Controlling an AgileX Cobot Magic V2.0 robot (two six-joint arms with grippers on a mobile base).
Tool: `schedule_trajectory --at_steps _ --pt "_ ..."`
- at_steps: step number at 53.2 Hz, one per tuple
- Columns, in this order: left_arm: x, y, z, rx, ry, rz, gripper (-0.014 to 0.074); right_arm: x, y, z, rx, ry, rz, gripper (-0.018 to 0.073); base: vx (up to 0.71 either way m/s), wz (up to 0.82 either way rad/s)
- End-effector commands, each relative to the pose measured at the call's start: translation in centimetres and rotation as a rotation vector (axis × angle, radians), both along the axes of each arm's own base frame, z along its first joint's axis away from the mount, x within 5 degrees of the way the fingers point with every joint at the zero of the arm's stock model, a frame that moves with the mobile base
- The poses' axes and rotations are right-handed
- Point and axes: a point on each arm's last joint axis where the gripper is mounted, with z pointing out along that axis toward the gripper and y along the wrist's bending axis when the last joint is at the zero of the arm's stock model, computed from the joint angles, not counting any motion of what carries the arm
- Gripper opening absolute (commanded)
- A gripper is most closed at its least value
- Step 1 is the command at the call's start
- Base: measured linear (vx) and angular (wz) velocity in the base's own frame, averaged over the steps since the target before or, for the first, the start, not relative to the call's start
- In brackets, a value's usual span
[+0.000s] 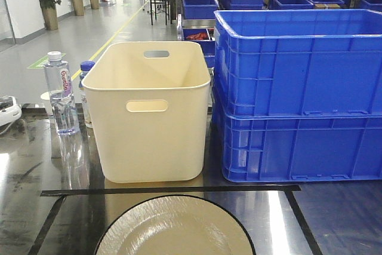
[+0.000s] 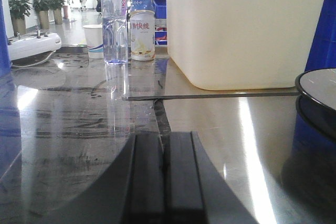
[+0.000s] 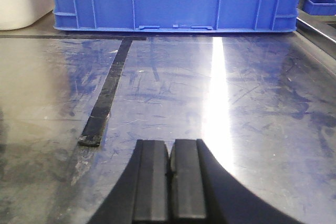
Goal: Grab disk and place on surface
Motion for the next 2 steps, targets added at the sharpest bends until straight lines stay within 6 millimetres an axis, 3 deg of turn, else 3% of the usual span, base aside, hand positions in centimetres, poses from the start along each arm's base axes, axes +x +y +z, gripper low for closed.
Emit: schedule_trajectory --at_steps 1,2 --pt "-0.16 0.01 1.61 -0.016 -0.107 0.000 -0.0008 0.07 -0.04 0.62 -0.008 -0.090 -0.006 -0.0008 0.00 0.00" --pt "-0.16 0.01 1.61 -0.016 -0.107 0.000 -0.0008 0.07 -0.04 0.62 -0.008 -0.090 -0.006 -0.0008 0.00 0.00"
